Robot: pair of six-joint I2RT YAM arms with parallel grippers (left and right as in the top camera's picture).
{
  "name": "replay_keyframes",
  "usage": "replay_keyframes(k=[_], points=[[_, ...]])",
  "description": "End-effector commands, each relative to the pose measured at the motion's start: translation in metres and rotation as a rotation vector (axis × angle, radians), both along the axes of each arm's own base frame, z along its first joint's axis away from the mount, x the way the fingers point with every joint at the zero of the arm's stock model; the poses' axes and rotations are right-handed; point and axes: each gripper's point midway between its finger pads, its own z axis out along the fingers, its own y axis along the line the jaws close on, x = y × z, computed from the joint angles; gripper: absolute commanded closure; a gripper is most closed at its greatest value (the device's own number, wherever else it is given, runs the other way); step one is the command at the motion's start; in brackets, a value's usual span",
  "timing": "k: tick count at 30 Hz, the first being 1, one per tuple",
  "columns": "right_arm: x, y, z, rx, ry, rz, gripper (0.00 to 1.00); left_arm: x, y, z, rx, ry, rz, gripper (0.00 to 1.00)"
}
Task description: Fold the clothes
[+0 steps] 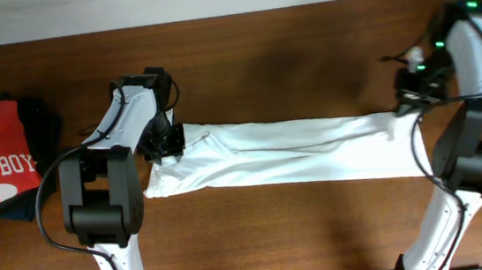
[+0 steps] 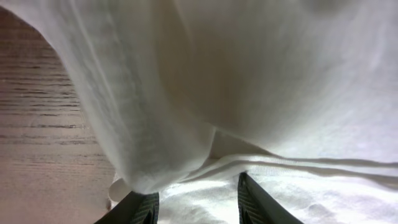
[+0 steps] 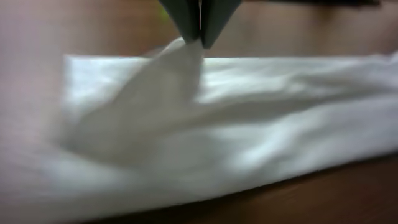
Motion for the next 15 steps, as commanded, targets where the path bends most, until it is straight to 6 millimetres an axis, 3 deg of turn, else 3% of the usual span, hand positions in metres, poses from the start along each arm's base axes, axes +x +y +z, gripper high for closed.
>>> replay_keyframes(k=[1, 6, 11, 15], points=[[0.001, 0.036, -0.003, -0.057, 0.022, 0.133, 0.94, 0.001, 0.009, 0.005, 0.008, -0.011, 0.022, 0.59], [-0.012, -0.009, -0.002, -0.388, 0.123, 0.032, 0.94, -0.002, 0.011, 0.005, 0.01, 0.0, 0.025, 0.59], [-0.02, -0.062, -0.001, -0.464, 0.136, -0.071, 0.95, -0.003, 0.011, 0.005, 0.01, 0.006, 0.025, 0.59], [-0.031, -0.085, 0.0, -0.45, 0.158, -0.127, 0.93, -0.004, 0.011, 0.006, 0.012, 0.01, 0.026, 0.59]])
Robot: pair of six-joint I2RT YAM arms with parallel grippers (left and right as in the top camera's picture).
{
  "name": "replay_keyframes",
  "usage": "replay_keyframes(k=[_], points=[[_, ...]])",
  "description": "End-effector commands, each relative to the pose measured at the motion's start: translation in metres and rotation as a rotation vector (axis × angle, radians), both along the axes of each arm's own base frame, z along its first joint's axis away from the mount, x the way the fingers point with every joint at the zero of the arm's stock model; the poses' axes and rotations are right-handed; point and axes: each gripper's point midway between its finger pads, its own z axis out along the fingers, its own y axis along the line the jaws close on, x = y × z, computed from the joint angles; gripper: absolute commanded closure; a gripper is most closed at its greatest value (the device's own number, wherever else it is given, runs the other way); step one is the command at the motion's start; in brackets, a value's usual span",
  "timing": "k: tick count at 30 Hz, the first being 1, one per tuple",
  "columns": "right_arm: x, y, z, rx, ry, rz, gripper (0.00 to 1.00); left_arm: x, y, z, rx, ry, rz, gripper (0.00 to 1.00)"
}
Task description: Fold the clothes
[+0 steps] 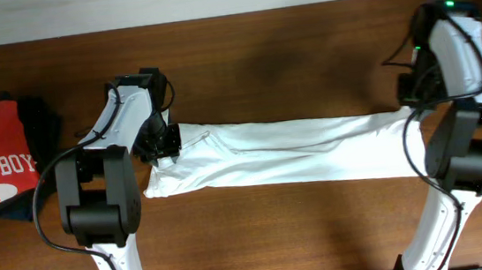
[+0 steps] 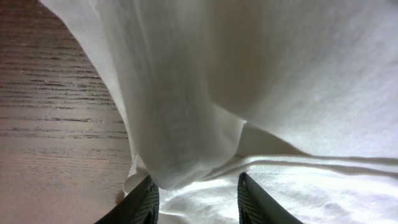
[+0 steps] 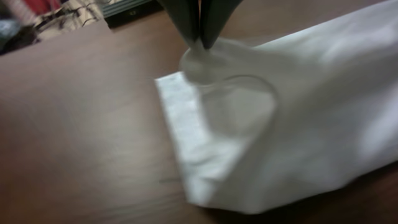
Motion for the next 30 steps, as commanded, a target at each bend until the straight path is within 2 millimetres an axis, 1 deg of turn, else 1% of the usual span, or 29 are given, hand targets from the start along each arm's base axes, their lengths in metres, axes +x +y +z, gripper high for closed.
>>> replay_keyframes(k=[1, 2, 3, 4, 5, 7, 8, 9, 10, 12, 14, 17, 19, 21, 23, 24, 27, 30], points=[[-0.017, -0.026, 0.002, -0.041, 0.041, -0.056, 0.91, -0.002, 0.003, 0.005, 0.009, -0.005, 0.005, 0.59], [-0.021, -0.028, 0.003, -0.037, 0.054, -0.065, 0.89, -0.002, 0.003, 0.005, 0.01, -0.005, 0.005, 0.59], [-0.026, -0.031, 0.004, -0.032, 0.069, -0.078, 0.84, -0.002, 0.003, 0.005, 0.009, -0.005, 0.005, 0.59], [-0.031, -0.033, 0.005, -0.027, 0.083, -0.088, 0.77, -0.002, 0.003, 0.005, 0.009, -0.005, 0.005, 0.59], [-0.034, -0.035, 0.006, -0.028, 0.088, -0.106, 0.75, -0.002, 0.003, 0.005, 0.009, -0.005, 0.005, 0.59], [-0.034, -0.035, 0.006, -0.024, 0.088, -0.117, 0.75, -0.002, 0.003, 0.005, 0.01, -0.005, 0.005, 0.59], [-0.033, -0.031, 0.005, -0.002, 0.081, -0.123, 0.75, -0.002, 0.003, 0.005, 0.01, -0.006, 0.005, 0.59], [-0.03, -0.023, 0.004, 0.045, 0.065, -0.126, 0.75, -0.002, 0.003, 0.005, 0.01, -0.006, 0.005, 0.59], [-0.024, -0.011, 0.002, 0.126, 0.039, -0.111, 0.75, -0.002, 0.003, 0.005, 0.01, -0.006, 0.005, 0.59], [-0.003, 0.033, 0.003, 0.389, -0.067, -0.016, 0.75, -0.002, 0.003, 0.005, 0.009, -0.006, 0.005, 0.59], [0.013, 0.076, 0.011, 0.579, -0.146, 0.088, 0.74, -0.001, 0.003, 0.005, 0.009, -0.006, 0.005, 0.59], [0.021, 0.107, 0.01, 0.587, -0.142, 0.162, 0.73, -0.002, 0.003, 0.005, 0.009, -0.006, 0.005, 0.59], [0.028, 0.125, 0.007, 0.57, -0.146, 0.164, 0.73, -0.002, 0.003, 0.005, 0.009, -0.005, 0.005, 0.59], [0.031, 0.143, 0.001, 0.569, -0.147, 0.212, 0.73, -0.001, 0.003, 0.005, 0.009, -0.006, 0.005, 0.59], [0.028, 0.166, -0.011, 0.574, -0.127, 0.268, 0.73, -0.001, 0.003, 0.005, 0.009, -0.006, 0.005, 0.59], [0.026, 0.172, -0.016, 0.572, -0.117, 0.285, 0.73, -0.002, 0.003, 0.005, 0.009, -0.006, 0.005, 0.59], [0.017, 0.185, -0.045, 0.515, -0.075, 0.29, 0.73, -0.001, 0.003, 0.005, 0.009, -0.007, 0.005, 0.59], [0.006, 0.197, -0.069, 0.515, -0.054, 0.326, 0.74, -0.001, 0.003, 0.005, 0.009, -0.007, 0.005, 0.59]])
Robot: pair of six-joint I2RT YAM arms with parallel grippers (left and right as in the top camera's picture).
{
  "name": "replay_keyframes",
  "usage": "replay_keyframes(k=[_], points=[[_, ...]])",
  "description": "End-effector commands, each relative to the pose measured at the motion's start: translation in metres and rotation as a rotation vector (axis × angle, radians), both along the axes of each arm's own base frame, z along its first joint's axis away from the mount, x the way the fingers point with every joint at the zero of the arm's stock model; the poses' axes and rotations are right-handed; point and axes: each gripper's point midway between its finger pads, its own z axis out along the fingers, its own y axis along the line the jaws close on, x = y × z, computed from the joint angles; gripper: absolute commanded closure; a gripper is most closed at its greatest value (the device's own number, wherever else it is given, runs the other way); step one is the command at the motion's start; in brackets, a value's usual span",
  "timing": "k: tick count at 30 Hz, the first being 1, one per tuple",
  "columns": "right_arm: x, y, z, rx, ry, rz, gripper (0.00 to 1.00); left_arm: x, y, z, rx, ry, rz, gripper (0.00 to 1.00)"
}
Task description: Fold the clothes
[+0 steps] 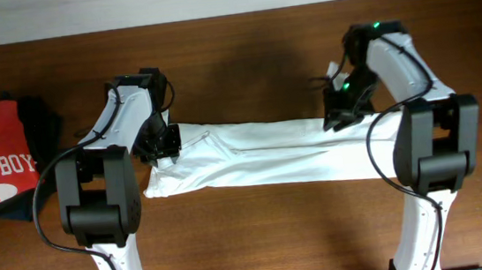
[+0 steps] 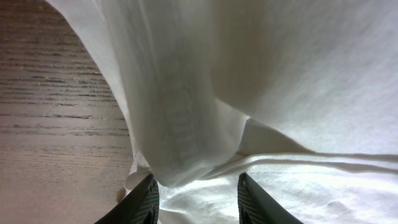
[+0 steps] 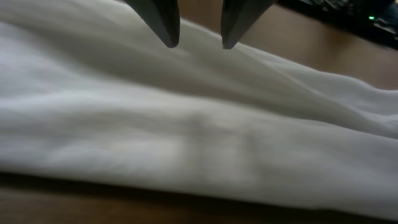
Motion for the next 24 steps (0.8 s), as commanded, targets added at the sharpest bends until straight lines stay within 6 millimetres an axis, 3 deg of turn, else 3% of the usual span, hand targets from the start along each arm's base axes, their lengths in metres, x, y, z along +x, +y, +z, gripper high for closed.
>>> replay_keyframes(k=[1, 3, 6, 11, 15, 18, 22, 24], points=[[-0.016, 0.008, -0.025, -0.031, 0.035, 0.015, 0.74, 0.0, 0.003, 0.005, 0.005, -0.012, 0.005, 0.59], [-0.024, 0.009, -0.032, -0.032, 0.057, 0.022, 0.78, 0.0, 0.003, 0.005, 0.005, -0.01, 0.005, 0.59], [-0.051, 0.008, -0.024, -0.039, 0.174, 0.026, 0.8, 0.0, 0.003, 0.005, 0.005, -0.01, 0.005, 0.59], [-0.08, -0.023, -0.016, -0.204, 0.294, 0.094, 0.79, 0.0, 0.003, 0.005, 0.006, -0.011, 0.005, 0.59], [-0.072, -0.041, -0.02, -0.323, 0.268, 0.054, 0.78, 0.0, 0.003, 0.005, 0.006, -0.011, 0.005, 0.59], [-0.061, -0.052, -0.012, -0.331, 0.215, 0.009, 0.79, 0.001, 0.006, 0.005, 0.021, -0.015, 0.004, 0.59], [-0.039, -0.1, 0.015, -0.341, 0.058, -0.085, 0.71, 0.002, 0.022, 0.005, 0.008, -0.01, 0.059, 0.59], [-0.035, -0.122, 0.016, -0.325, 0.021, -0.083, 0.67, 0.002, 0.025, 0.005, -0.035, -0.006, 0.095, 0.57]])
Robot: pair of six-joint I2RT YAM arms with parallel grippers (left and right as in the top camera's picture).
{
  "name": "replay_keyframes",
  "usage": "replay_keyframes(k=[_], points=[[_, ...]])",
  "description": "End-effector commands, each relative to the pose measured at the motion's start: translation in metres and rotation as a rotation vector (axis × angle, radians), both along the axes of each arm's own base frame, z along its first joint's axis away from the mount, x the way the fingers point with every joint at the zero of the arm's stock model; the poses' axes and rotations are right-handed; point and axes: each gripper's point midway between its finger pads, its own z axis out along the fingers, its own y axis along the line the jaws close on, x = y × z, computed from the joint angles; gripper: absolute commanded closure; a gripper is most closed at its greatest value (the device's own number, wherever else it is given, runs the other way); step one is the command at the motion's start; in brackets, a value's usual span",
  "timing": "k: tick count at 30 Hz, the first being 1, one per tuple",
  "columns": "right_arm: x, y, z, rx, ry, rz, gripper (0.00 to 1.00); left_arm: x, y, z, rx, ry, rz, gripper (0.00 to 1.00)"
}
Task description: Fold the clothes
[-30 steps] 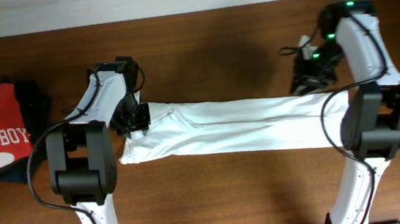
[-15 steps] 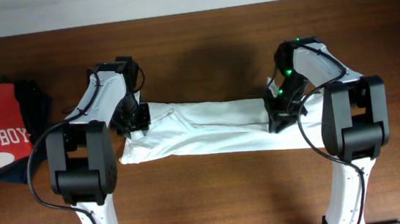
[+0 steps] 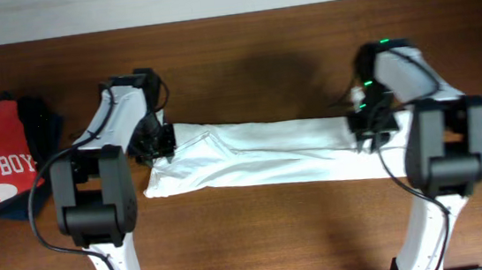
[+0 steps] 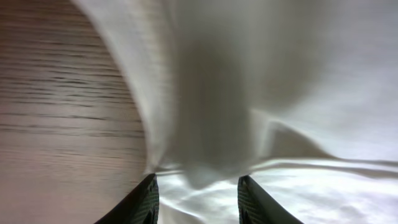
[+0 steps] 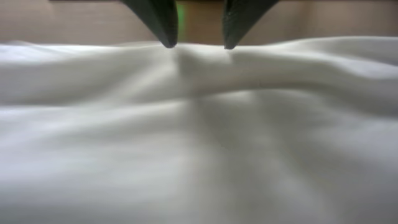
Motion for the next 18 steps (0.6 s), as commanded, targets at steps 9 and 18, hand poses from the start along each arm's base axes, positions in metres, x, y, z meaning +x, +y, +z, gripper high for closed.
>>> replay_keyframes(k=[9, 18], points=[[-0.001, -0.111, 0.003, -0.048, -0.157, -0.103, 0.62, 0.014, 0.013, 0.026, -0.117, -0.096, 0.11, 0.51], [-0.008, -0.137, -0.026, -0.082, -0.197, -0.106, 0.57, 0.018, 0.03, 0.037, -0.117, -0.132, 0.154, 0.51]])
